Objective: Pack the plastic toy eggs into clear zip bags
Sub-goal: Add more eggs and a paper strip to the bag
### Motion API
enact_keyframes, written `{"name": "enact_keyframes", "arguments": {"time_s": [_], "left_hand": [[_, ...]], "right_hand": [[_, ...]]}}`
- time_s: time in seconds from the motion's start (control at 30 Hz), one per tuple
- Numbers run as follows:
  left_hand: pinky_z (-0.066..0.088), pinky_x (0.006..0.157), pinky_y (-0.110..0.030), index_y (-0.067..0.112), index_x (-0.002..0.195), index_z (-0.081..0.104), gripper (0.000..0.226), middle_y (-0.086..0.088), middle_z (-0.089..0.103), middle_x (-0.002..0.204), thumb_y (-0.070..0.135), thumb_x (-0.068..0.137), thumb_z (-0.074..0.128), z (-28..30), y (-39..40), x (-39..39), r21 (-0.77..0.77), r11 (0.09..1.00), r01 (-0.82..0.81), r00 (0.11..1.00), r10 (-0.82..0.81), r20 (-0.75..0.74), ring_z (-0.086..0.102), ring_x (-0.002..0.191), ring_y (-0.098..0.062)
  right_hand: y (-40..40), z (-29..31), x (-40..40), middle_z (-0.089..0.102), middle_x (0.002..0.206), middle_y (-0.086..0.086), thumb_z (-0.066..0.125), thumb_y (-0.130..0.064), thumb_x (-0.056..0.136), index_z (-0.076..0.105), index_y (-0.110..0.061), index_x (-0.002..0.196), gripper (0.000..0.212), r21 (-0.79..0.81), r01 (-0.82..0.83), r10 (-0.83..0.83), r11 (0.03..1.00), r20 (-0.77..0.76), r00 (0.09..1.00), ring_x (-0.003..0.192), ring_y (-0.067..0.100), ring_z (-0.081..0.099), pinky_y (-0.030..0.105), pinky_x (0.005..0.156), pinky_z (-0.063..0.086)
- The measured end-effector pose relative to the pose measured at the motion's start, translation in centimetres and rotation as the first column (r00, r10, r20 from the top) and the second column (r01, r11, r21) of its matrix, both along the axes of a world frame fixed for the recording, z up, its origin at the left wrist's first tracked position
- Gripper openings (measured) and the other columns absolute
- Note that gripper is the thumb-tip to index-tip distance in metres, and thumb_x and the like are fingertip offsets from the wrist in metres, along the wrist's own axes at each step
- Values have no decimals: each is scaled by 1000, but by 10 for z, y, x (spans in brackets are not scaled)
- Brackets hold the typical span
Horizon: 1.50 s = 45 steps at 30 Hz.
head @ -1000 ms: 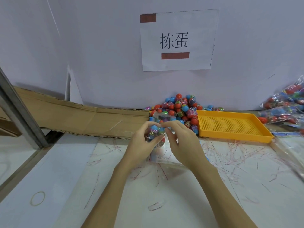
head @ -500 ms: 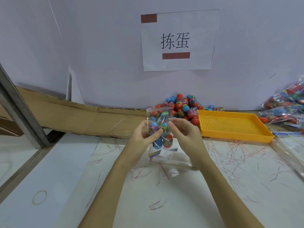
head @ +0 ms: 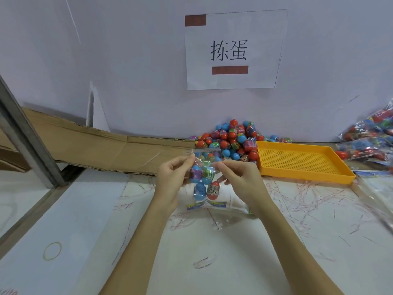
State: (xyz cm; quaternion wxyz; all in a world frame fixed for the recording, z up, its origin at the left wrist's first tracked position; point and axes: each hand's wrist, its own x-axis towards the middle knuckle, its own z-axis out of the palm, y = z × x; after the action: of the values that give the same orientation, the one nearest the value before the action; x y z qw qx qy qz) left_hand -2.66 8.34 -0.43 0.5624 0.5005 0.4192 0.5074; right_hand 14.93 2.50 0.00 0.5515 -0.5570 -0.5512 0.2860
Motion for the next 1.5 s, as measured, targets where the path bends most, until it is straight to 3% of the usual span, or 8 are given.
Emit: {"name": "enact_keyframes", "arguments": {"time_s": [0.17, 0.33, 0.63, 0.77, 1.07, 1.17, 1.27, 1.5], "left_hand": [[58, 63, -28, 14, 92, 81, 18, -2, 78, 84, 30, 94, 75, -1, 3, -3, -91, 983, -162, 980, 171, 103, 70, 74, -14], [54, 55, -24, 10, 90, 79, 20, -1, 76, 82, 26, 98, 71, -2, 6, -5, -98, 962, -253, 958, 264, 117, 69, 74, -13], [56, 57, -22, 11, 92, 80, 19, 4, 77, 82, 27, 98, 72, -2, 4, -2, -88, 959, -268, 949, 279, 148, 72, 74, -10], [59, 63, -26, 13, 91, 81, 19, -2, 78, 87, 29, 97, 72, 0, 1, -3, 14, 997, -76, 997, 76, 20, 73, 75, -11], [56, 59, -20, 15, 103, 77, 14, -6, 80, 96, 20, 102, 64, 4, -7, 5, 82, 996, 47, 996, -41, -74, 76, 72, -17], [54, 59, -16, 16, 96, 80, 18, 1, 81, 92, 17, 102, 63, 4, -8, 5, 112, 993, 31, 995, -20, -99, 75, 73, -9], [54, 59, -17, 19, 92, 81, 19, 2, 80, 90, 16, 101, 64, 5, -9, 5, 119, 992, 48, 991, -32, -129, 73, 70, -10], [63, 73, -36, 10, 104, 79, 16, -5, 78, 93, 13, 102, 63, 2, -10, 9, 214, 969, 122, 956, -57, -287, 74, 86, -27]], "right_hand": [[-3, -4, 1, 79, 92, -11, 64, -36, 99, 75, -28, 107, 16, -187, -201, 204, 962, -2, 979, 87, 8, 74, 23, 77, 61], [-2, -5, -3, 78, 82, -12, 65, -22, 99, 77, -27, 97, 14, -141, -126, 140, 982, 99, 985, 78, 9, 73, 18, 62, 57], [0, -10, -12, 73, 86, -12, 62, -23, 99, 75, -20, 95, 14, -115, 36, -1, 993, 283, 959, 83, 5, 68, 33, 77, 60], [-1, -4, -14, 73, 105, -7, 64, -31, 99, 70, -17, 122, 27, -21, 46, -44, 999, 98, 994, 95, 8, 69, 33, 82, 60], [1, -3, -6, 76, 78, -8, 63, -15, 99, 76, -23, 91, 18, -16, 172, -172, 985, -113, 979, 71, 10, 72, 20, 58, 56], [1, -5, -11, 72, 93, -9, 67, -16, 97, 70, -19, 109, 13, 91, 299, -307, 950, 83, 948, 84, 8, 69, 21, 71, 58], [-1, -5, -16, 67, 109, -2, 73, -12, 93, 70, -14, 114, 22, 423, 283, -462, 861, 419, 782, 101, 11, 59, 21, 87, 48], [-1, -8, -26, 74, 99, 2, 75, -19, 92, 79, -13, 104, 15, 423, 179, -396, 888, 507, 765, 90, 19, 65, 37, 79, 56]]}}
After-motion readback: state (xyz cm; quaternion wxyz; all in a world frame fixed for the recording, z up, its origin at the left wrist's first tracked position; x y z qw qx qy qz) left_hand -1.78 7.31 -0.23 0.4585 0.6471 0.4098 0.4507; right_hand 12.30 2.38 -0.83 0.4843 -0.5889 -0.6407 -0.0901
